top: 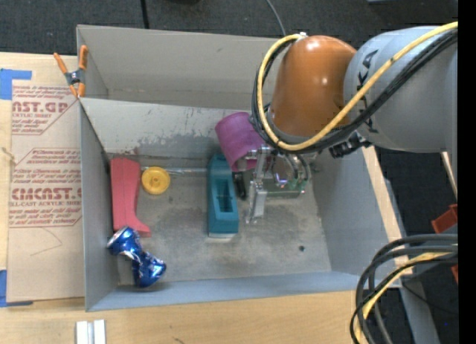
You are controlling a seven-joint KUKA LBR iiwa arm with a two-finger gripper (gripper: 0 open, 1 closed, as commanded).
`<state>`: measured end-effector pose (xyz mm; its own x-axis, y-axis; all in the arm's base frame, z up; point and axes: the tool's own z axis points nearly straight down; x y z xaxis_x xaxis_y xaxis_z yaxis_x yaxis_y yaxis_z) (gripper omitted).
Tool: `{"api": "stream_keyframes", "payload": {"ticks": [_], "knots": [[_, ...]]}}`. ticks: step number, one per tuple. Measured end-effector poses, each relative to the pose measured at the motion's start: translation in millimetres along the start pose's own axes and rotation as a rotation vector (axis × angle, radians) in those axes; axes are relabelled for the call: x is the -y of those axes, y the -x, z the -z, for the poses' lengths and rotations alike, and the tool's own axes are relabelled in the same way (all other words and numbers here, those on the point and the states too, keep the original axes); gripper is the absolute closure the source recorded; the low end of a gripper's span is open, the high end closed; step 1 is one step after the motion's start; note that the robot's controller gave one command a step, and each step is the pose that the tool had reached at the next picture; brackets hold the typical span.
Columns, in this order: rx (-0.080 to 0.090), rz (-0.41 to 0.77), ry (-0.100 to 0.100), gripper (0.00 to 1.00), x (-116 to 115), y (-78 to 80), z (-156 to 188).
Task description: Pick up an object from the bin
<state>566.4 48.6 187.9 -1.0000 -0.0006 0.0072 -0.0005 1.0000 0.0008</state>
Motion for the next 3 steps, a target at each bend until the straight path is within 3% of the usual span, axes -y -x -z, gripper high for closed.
{"api": "stream_keyframes", "payload": {"ticks": [1, 2, 3], "knots": [[0.008, 0.000, 0.000, 0.00, 0.2, 1.5, 4.8], [0.014, -0.047, 0.001, 0.00, -1.0, 0.9, -25.9], [0.008, -0.090, 0.002, 0.00, -2.0, -22.2, -79.4]]}}
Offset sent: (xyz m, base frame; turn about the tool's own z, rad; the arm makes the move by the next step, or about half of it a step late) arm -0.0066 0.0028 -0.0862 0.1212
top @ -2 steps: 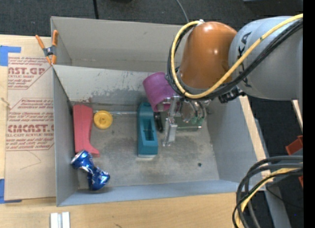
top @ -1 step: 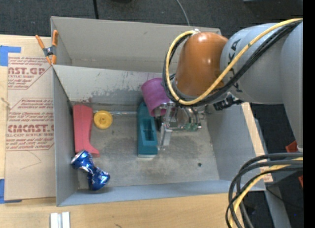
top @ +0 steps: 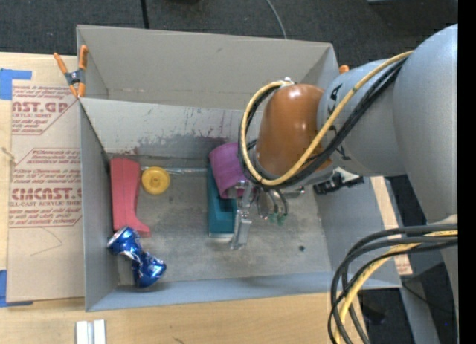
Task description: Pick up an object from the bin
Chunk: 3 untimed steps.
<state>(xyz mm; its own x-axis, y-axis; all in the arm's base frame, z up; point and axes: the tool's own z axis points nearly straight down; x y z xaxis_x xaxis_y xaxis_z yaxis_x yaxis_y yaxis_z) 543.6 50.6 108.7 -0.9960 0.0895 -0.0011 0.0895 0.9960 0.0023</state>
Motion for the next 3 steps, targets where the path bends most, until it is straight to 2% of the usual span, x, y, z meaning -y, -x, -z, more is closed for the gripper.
{"api": "stream_keyframes", "payload": {"ticks": [1, 2, 3], "knots": [[-0.026, -0.098, -0.003, 1.00, -35.0, 1.8, -9.3], [-0.026, -0.098, -0.003, 1.00, -35.0, 1.8, -9.4], [-0.065, -0.065, 0.000, 1.00, -40.8, 19.2, -22.2]]}}
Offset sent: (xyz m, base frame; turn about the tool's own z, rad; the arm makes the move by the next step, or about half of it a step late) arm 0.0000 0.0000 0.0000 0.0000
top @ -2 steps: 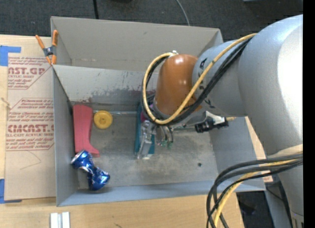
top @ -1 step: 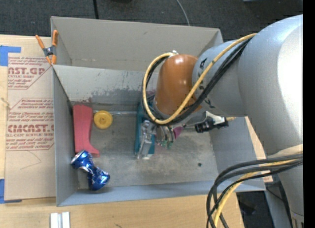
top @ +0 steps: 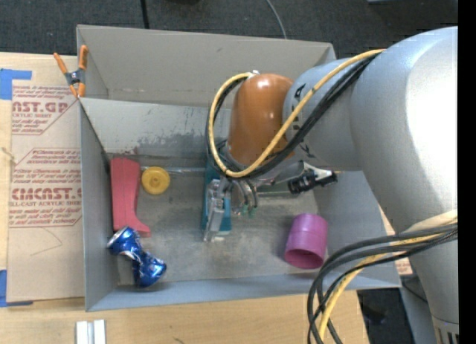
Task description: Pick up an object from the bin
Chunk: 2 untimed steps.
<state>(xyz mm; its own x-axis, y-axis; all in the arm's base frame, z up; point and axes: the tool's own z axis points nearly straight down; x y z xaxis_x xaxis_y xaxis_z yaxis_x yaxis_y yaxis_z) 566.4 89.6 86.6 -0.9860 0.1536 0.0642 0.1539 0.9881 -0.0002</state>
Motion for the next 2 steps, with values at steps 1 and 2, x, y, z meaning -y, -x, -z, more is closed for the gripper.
{"api": "stream_keyframes", "payload": {"ticks": [1, 2], "knots": [[0.009, 0.006, 0.005, 1.00, 3.2, -3.1, 3.8], [0.016, -0.008, 0.003, 1.00, 13.2, -10.5, 14.5]]}}
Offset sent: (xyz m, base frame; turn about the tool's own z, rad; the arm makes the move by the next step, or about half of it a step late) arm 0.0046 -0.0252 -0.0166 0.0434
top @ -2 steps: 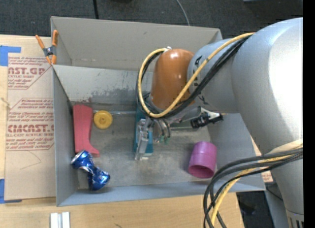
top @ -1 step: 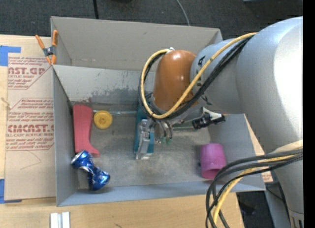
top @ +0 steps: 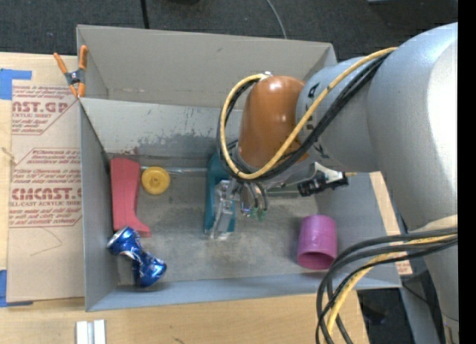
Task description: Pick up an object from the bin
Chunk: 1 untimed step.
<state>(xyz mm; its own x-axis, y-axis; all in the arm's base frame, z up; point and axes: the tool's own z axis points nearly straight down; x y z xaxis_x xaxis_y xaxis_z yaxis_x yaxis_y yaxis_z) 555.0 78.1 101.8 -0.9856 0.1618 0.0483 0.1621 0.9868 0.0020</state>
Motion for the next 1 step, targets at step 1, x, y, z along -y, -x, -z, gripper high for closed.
{"api": "stream_keyframes", "payload": {"ticks": [1], "knots": [[-0.050, 0.006, 0.004, 1.00, -4.2, 21.1, -14.4]]}}
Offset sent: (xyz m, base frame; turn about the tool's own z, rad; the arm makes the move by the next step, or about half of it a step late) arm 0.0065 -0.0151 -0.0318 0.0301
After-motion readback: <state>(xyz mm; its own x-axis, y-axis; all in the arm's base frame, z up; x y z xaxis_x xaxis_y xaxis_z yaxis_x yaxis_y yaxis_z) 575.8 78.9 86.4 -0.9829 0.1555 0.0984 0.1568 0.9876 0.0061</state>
